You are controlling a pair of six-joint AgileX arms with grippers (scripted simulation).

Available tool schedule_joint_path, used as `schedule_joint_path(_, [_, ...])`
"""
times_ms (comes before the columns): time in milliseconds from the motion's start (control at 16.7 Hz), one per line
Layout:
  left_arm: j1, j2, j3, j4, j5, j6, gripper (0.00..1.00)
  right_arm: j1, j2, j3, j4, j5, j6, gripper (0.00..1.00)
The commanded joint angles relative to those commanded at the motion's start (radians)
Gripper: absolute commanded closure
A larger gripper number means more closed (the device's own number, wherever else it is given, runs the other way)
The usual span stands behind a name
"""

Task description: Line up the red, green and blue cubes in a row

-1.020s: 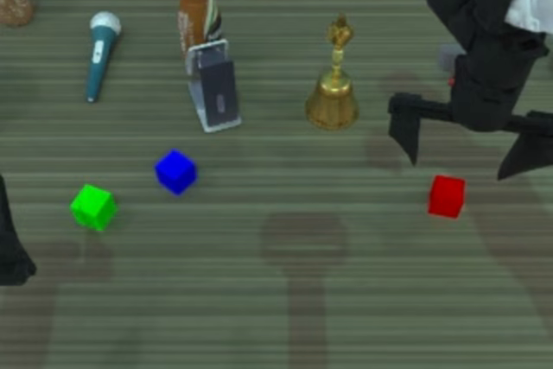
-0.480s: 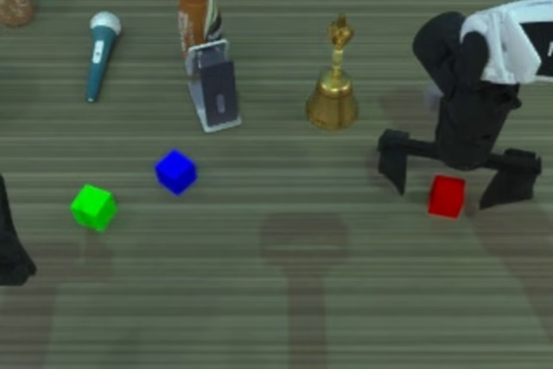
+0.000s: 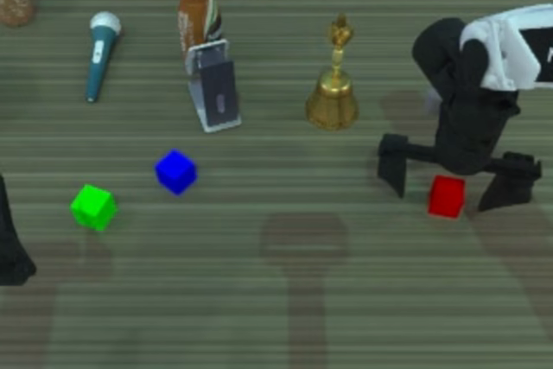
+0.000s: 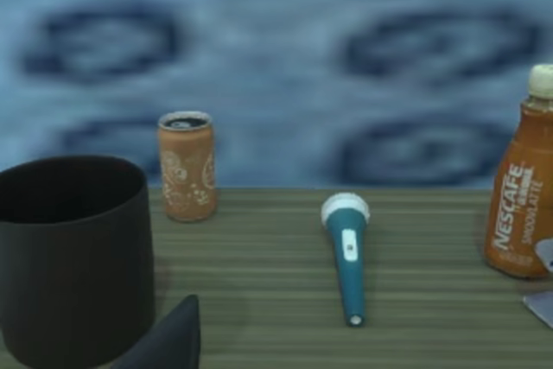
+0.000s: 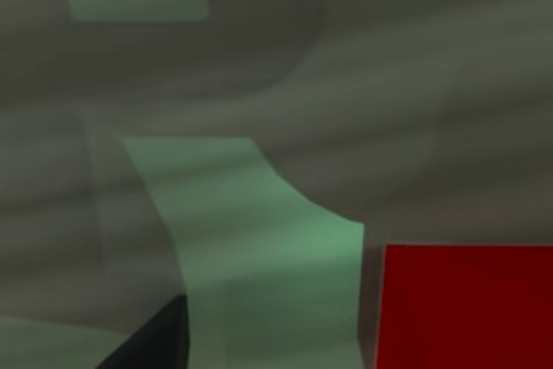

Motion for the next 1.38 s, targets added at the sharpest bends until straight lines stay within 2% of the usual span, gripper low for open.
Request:
schedule_joint_path(720, [0.000,0.000,0.000,0.000,0.000,0.000,0.00,0.000,0.000,0.000,0.000,0.000,0.000,0.98])
schedule_joint_path(1200, [0.000,0.000,0.000,0.000,0.000,0.000,0.00,0.000,0.000,0.000,0.000,0.000,0.000,1.00])
schedule_joint_path(1260, [0.000,0.000,0.000,0.000,0.000,0.000,0.00,-0.003,-0.044,0.012,-0.025,0.019,-0.013,1.00])
schedule_joint_path(1380, [0.000,0.000,0.000,0.000,0.000,0.000,0.00,-0.001,-0.049,0.025,-0.042,0.020,-0.012,1.00])
